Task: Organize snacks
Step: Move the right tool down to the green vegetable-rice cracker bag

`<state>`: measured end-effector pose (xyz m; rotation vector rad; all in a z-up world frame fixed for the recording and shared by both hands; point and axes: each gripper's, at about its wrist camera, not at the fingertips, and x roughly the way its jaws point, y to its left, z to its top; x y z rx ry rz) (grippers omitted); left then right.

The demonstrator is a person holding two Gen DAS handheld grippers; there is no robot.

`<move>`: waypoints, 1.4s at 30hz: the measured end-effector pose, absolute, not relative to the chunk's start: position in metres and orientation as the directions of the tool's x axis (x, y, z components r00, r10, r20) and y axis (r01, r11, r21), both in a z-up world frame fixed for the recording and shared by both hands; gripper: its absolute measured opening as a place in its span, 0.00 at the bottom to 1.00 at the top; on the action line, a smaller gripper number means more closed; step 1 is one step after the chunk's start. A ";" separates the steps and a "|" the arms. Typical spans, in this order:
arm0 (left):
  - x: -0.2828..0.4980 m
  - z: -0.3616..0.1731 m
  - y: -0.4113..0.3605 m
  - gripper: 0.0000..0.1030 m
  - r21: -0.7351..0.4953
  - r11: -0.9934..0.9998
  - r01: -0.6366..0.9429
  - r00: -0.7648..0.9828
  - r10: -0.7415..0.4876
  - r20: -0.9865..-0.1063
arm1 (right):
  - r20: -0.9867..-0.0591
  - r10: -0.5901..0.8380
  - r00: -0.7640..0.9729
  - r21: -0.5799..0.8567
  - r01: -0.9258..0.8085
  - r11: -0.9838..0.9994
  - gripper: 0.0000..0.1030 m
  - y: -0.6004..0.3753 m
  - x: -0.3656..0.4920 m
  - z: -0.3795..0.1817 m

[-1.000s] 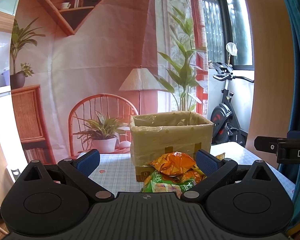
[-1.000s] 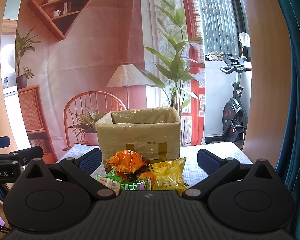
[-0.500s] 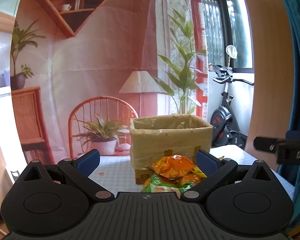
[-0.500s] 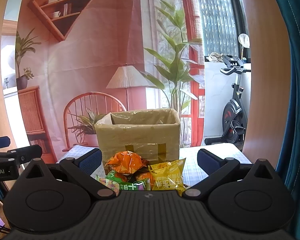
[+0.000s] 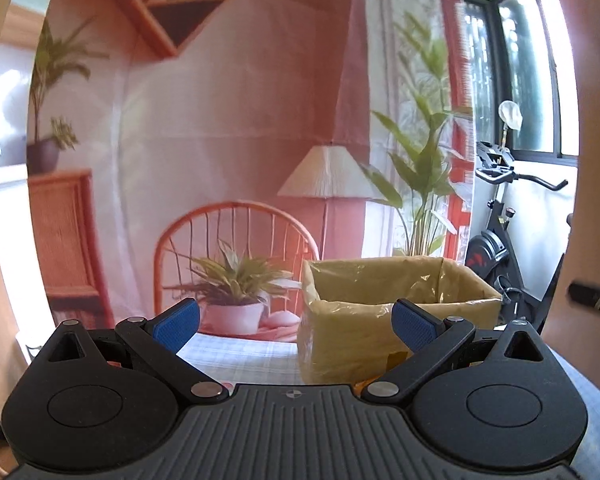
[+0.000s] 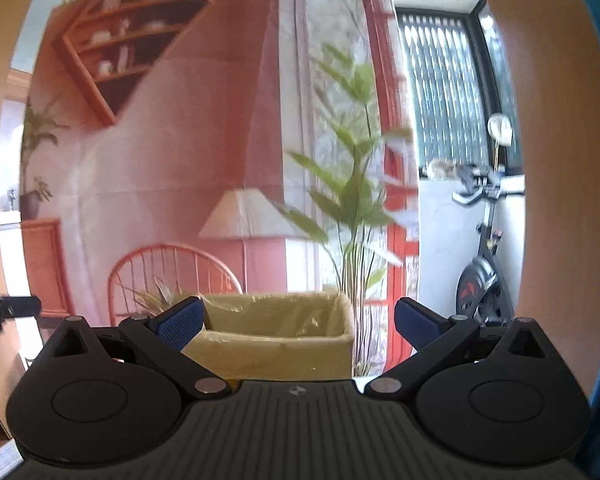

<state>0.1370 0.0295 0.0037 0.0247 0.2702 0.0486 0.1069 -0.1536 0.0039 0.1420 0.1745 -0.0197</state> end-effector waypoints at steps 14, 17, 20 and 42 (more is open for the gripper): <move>0.179 -0.139 0.018 0.99 -0.121 0.982 0.143 0.806 -0.187 -0.562 | -0.411 0.090 0.907 0.071 -0.067 0.995 1.00 -0.142 0.169 -0.112; 0.183 -0.156 0.018 0.95 -0.141 0.977 0.159 0.771 -0.213 -0.600 | -0.424 0.084 0.902 0.116 -0.038 0.993 1.00 -0.153 0.166 -0.126; 0.186 -0.156 0.021 0.95 -0.136 0.978 0.162 0.780 -0.211 -0.589 | -0.433 0.100 0.896 0.164 -0.031 0.986 1.00 -0.162 0.161 -0.135; 0.183 -0.175 0.027 0.61 -0.283 0.935 0.214 0.665 -0.352 -0.659 | -0.503 0.242 0.829 0.213 -0.153 0.965 0.92 -0.119 0.145 -0.160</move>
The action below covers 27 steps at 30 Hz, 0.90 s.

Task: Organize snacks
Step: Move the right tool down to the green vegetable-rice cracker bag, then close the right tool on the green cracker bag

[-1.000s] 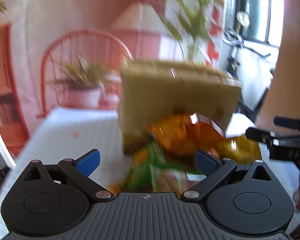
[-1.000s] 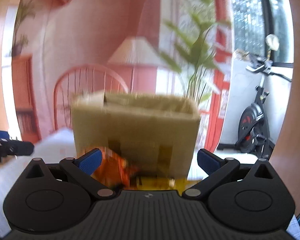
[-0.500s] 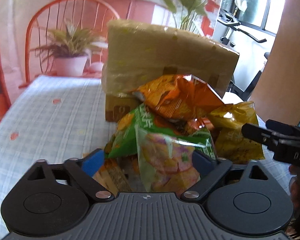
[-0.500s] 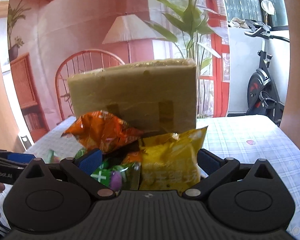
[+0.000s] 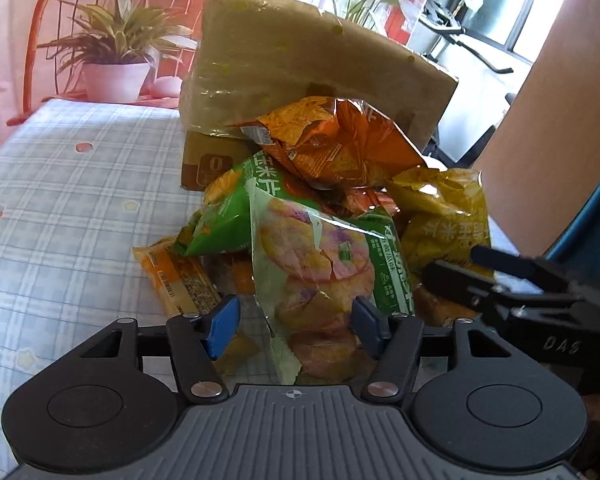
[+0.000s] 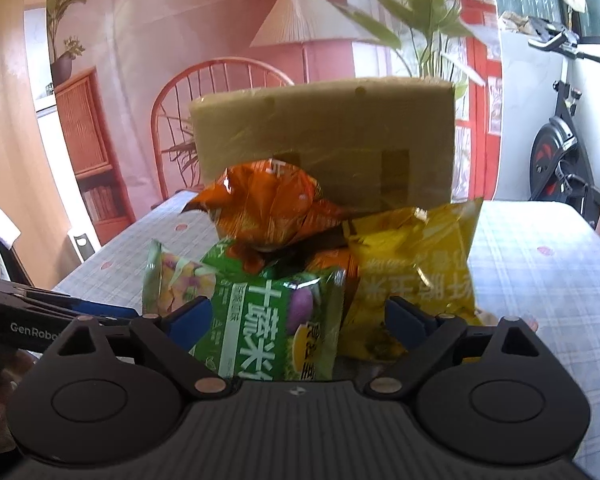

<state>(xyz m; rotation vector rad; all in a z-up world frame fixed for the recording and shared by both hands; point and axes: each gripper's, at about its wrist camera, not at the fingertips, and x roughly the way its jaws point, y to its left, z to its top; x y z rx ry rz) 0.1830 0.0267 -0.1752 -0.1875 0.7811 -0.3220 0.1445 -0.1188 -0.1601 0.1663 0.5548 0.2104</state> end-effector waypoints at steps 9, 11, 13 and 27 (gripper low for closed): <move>0.183 -0.186 0.039 0.36 -0.352 0.912 0.211 0.663 -0.398 -0.634 | -0.548 0.270 0.792 0.232 -0.167 0.958 0.85 -0.111 0.155 -0.175; 0.184 -0.188 0.042 0.36 -0.362 0.910 0.204 0.662 -0.400 -0.634 | -0.547 0.283 0.788 0.239 -0.177 0.955 0.84 -0.109 0.156 -0.177; 0.186 -0.191 0.045 0.36 -0.371 0.908 0.196 0.658 -0.403 -0.637 | -0.549 0.299 0.781 0.255 -0.184 0.949 0.84 -0.107 0.157 -0.180; 0.194 -0.203 0.052 0.36 -0.356 0.929 0.104 0.633 -0.338 -0.697 | -0.554 0.378 0.742 0.330 -0.221 0.918 0.84 -0.100 0.173 -0.196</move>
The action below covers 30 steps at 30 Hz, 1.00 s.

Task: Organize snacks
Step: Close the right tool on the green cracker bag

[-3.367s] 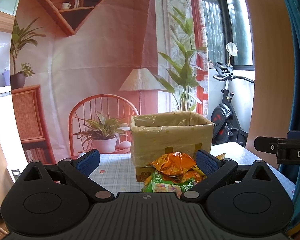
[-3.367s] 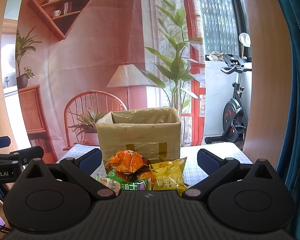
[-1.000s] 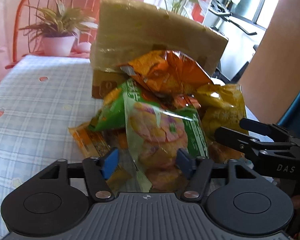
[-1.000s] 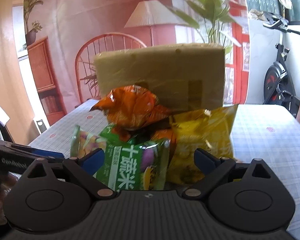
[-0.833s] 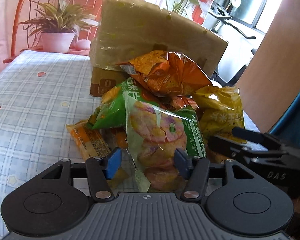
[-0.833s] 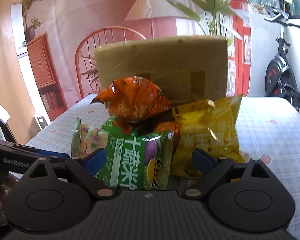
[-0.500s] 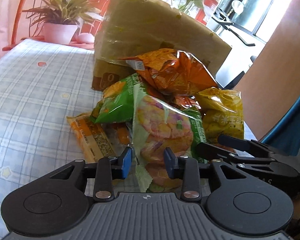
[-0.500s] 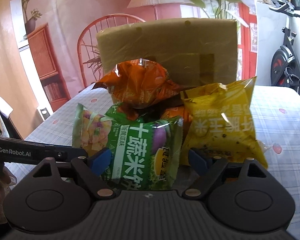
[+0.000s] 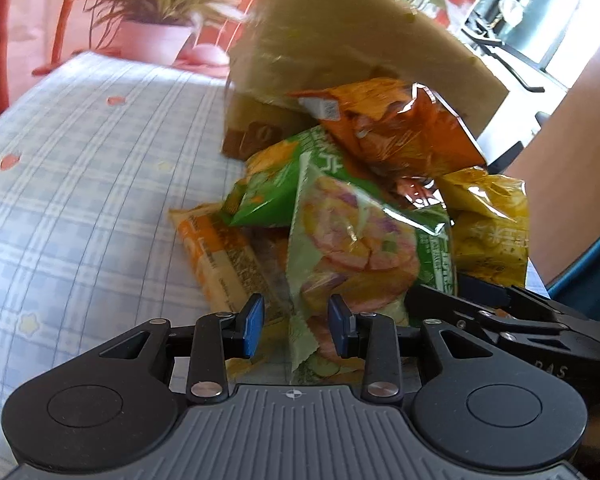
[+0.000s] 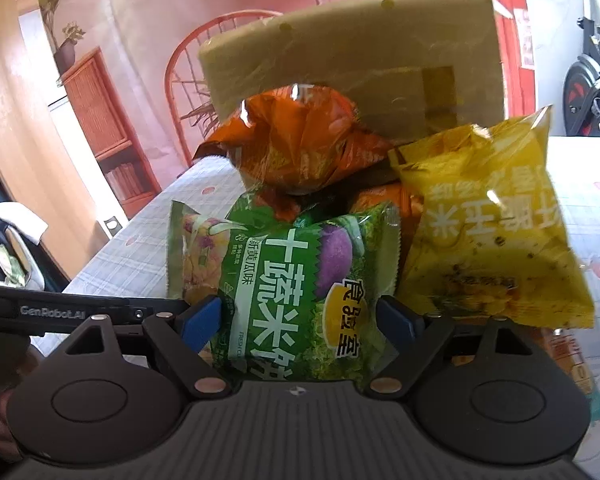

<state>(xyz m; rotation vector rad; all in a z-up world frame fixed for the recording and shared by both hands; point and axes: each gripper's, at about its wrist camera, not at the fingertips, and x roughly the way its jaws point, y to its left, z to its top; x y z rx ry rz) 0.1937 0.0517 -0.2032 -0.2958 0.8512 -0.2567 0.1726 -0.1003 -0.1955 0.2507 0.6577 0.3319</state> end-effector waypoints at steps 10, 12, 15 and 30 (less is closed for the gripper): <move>0.194 -0.204 0.050 0.35 -0.357 0.927 0.113 0.632 -0.344 -0.694 | -0.538 0.378 0.753 0.364 -0.197 0.910 0.86 -0.108 0.171 -0.197; 0.195 -0.205 0.050 0.35 -0.351 0.930 0.106 0.633 -0.335 -0.698 | -0.541 0.384 0.748 0.389 -0.183 0.903 0.88 -0.109 0.173 -0.201; 0.195 -0.206 0.050 0.36 -0.344 0.934 0.098 0.633 -0.325 -0.702 | -0.539 0.391 0.746 0.404 -0.179 0.897 0.89 -0.109 0.176 -0.203; 0.196 -0.209 0.051 0.38 -0.333 0.938 0.096 0.642 -0.314 -0.699 | -0.542 0.374 0.753 0.387 -0.172 0.906 0.92 -0.106 0.176 -0.201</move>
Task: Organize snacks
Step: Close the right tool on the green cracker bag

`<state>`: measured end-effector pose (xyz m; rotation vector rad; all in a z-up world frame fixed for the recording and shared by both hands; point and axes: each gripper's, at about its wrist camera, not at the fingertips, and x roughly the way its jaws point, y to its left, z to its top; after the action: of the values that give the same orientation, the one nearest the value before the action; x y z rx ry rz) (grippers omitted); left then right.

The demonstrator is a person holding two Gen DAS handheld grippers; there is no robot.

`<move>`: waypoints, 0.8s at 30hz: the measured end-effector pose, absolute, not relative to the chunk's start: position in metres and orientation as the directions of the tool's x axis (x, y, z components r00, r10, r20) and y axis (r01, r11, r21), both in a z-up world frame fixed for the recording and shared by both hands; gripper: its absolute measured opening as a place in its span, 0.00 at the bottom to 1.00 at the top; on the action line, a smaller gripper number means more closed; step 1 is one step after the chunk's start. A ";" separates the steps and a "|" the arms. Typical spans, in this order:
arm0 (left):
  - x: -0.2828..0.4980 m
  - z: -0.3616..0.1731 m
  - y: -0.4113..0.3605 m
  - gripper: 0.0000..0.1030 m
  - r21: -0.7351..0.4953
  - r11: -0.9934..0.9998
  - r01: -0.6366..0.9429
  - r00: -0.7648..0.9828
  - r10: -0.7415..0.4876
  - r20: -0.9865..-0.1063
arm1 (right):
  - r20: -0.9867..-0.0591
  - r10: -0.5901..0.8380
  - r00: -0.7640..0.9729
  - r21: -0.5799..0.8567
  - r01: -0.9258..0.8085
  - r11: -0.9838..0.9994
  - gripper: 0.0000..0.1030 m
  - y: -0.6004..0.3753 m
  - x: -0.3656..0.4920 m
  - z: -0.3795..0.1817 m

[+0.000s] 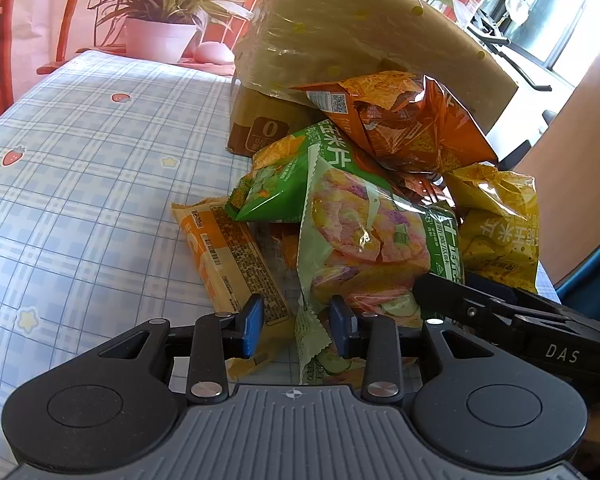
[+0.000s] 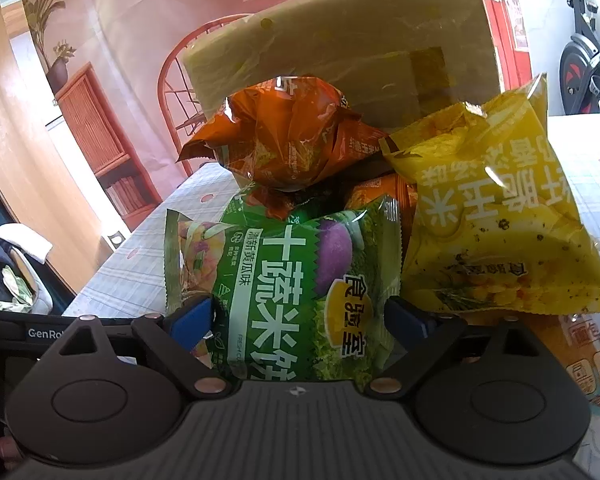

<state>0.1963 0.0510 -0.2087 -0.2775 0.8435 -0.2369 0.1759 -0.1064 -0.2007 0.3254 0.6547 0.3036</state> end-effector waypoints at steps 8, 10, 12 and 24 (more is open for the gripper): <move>0.197 -0.210 0.053 0.38 -0.334 0.938 0.094 0.648 -0.312 -0.695 | -0.539 0.376 0.754 0.430 -0.137 0.892 0.97 -0.113 0.179 -0.204; 0.197 -0.209 0.053 0.37 -0.337 0.937 0.093 0.647 -0.314 -0.695 | -0.539 0.387 0.748 0.456 -0.126 0.881 0.97 -0.115 0.181 -0.207; 0.197 -0.209 0.054 0.36 -0.343 0.935 0.094 0.645 -0.320 -0.694 | -0.539 0.400 0.741 0.478 -0.122 0.870 0.97 -0.117 0.182 -0.210; 0.190 -0.199 0.042 0.36 -0.336 0.926 0.172 0.655 -0.363 -0.663 | -0.517 0.423 0.744 0.499 -0.139 0.856 0.84 -0.118 0.174 -0.209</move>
<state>0.1899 0.0424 -0.1987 -0.2540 0.8028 -0.3068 0.1737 -0.1185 -0.2094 0.4535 0.6655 0.3193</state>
